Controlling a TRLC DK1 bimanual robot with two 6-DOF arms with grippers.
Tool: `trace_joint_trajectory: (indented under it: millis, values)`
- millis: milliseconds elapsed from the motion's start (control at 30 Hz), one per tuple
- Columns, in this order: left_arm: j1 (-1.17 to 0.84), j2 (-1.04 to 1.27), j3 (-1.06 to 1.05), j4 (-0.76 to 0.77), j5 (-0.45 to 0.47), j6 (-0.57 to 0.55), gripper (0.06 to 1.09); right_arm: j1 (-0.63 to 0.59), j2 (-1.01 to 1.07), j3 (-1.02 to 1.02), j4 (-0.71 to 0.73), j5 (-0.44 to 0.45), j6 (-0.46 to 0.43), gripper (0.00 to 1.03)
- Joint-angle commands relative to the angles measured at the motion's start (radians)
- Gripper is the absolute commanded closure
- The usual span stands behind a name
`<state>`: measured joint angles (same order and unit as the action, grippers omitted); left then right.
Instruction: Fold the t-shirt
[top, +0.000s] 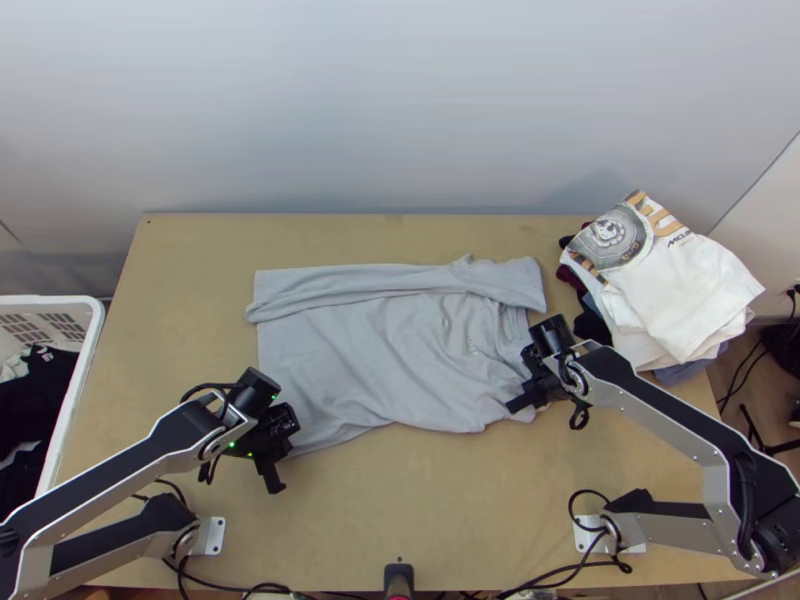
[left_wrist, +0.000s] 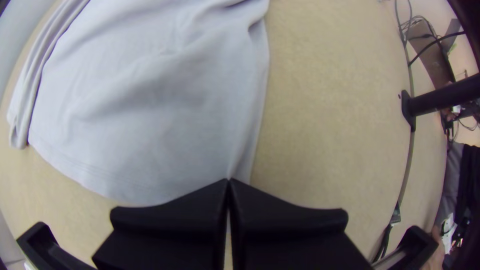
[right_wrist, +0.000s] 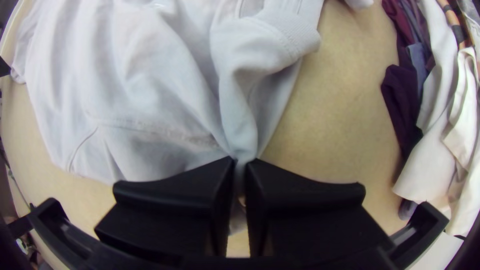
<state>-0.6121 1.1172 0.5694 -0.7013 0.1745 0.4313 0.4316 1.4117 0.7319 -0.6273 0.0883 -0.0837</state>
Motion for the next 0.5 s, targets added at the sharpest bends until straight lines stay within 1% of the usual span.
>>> trace_joint_trajectory:
  millis: [0, 100, 200, 233, 300, 367, 467]
  values:
    - [0.040, -0.016, 0.030, -0.069, 0.017, 0.004, 1.03, 0.001, -0.020, 0.001, 0.001, -0.002, -0.013, 1.00]
    - [0.064, -0.016, 0.072, -0.155, 0.033, 0.021, 1.03, 0.001, -0.056, 0.003, -0.022, -0.005, -0.011, 1.00]
    - [0.118, -0.019, 0.136, -0.256, 0.077, 0.029, 1.03, -0.002, -0.105, 0.004, -0.064, -0.013, -0.013, 1.00]
    - [0.138, -0.026, 0.150, -0.279, 0.079, 0.043, 1.03, -0.008, -0.122, 0.001, -0.074, -0.013, -0.019, 1.00]
    - [0.176, -0.040, 0.162, -0.300, 0.079, 0.078, 1.03, -0.024, -0.146, -0.003, -0.101, -0.021, -0.039, 1.00]
    - [0.232, -0.039, 0.170, -0.325, 0.079, 0.126, 1.03, -0.031, -0.158, 0.000, -0.147, -0.056, -0.059, 1.00]
    - [0.334, -0.030, 0.190, -0.365, 0.080, 0.202, 1.03, -0.027, -0.191, 0.006, -0.206, -0.085, -0.071, 1.00]
